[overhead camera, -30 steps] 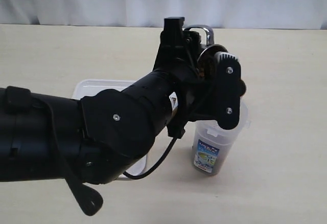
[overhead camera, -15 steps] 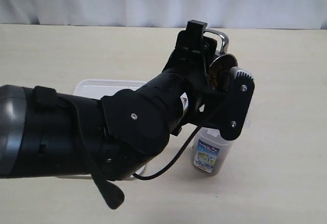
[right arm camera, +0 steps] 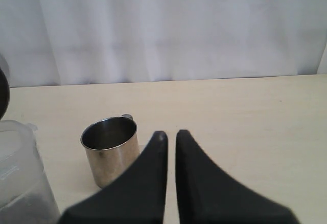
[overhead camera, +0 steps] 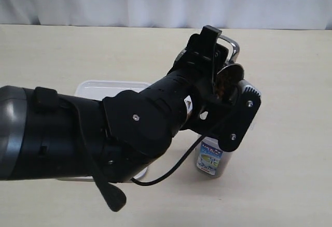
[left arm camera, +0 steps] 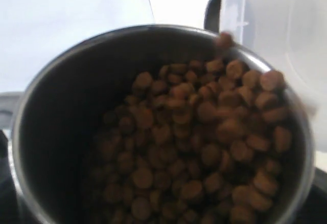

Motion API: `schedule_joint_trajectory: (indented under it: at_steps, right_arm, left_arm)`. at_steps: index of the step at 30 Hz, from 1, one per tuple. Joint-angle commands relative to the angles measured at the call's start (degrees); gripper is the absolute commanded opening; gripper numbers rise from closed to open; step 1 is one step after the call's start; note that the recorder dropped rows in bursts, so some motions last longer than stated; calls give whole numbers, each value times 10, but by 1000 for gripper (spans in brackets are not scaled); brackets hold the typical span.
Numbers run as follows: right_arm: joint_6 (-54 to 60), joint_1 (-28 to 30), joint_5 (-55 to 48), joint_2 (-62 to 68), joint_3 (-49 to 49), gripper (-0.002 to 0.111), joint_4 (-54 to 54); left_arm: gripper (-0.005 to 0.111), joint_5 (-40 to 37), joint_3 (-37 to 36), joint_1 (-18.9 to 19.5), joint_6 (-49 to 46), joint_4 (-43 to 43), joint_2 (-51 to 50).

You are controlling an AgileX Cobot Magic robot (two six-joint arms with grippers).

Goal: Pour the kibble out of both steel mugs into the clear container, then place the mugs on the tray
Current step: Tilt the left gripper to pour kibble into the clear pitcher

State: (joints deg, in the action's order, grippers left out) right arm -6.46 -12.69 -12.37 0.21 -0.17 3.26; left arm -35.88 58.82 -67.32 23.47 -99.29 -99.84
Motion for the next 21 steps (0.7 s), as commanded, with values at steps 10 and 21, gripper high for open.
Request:
schedule_joint_trajectory:
  at_steps: [10,21]
  right_arm:
    - [5,-2,1,-2,2,5,3]
    - [5,-2,1,-2,2,5,3]
  left_arm:
    - [0,7,22,7,-36,-7,1]
    - [0,16,26,7,-104,-7,1]
